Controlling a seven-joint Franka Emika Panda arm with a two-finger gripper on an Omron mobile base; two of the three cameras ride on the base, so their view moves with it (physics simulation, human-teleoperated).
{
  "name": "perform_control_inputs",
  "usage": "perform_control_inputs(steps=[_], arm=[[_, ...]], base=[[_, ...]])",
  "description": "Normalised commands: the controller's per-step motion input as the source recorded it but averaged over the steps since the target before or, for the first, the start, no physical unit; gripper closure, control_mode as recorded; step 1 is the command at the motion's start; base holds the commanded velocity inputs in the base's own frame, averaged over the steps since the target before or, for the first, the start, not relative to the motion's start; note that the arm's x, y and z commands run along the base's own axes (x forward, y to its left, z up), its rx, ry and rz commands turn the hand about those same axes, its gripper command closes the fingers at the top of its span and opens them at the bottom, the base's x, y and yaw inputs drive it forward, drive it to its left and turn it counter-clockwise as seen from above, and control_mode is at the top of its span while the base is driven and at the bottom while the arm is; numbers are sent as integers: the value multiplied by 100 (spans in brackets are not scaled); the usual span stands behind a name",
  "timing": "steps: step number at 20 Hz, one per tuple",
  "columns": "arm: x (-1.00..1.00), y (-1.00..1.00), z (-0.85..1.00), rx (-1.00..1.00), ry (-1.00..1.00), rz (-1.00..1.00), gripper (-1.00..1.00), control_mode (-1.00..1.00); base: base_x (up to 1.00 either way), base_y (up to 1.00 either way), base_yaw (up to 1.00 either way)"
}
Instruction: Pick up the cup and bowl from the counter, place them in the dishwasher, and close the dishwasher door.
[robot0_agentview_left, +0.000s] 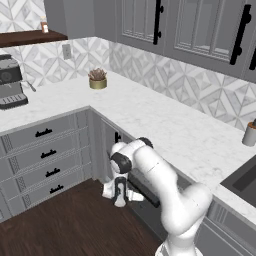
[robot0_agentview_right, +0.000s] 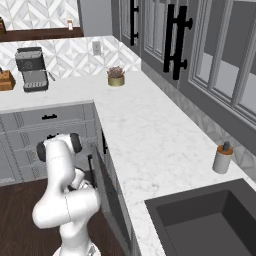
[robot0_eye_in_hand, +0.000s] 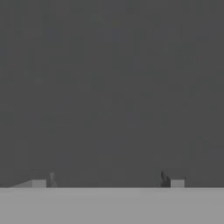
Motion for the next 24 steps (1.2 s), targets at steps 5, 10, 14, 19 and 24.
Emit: perform_control_inputs(steps=[5,10,14,19,24], arm=[[-4,-64,100,6,-16,0,-100,-100],[21,-92,96,14,-20,17,-100,-100],[45,-100,44,22,-10,30,-100,-100],[36,-62,-1,15,-8,27,-100,-100],[4,0,-15,0,-18,5,-100,-100]], base=[[0,0,0],[0,0,0],[0,0,0],[0,0,0],[0,0,0]])
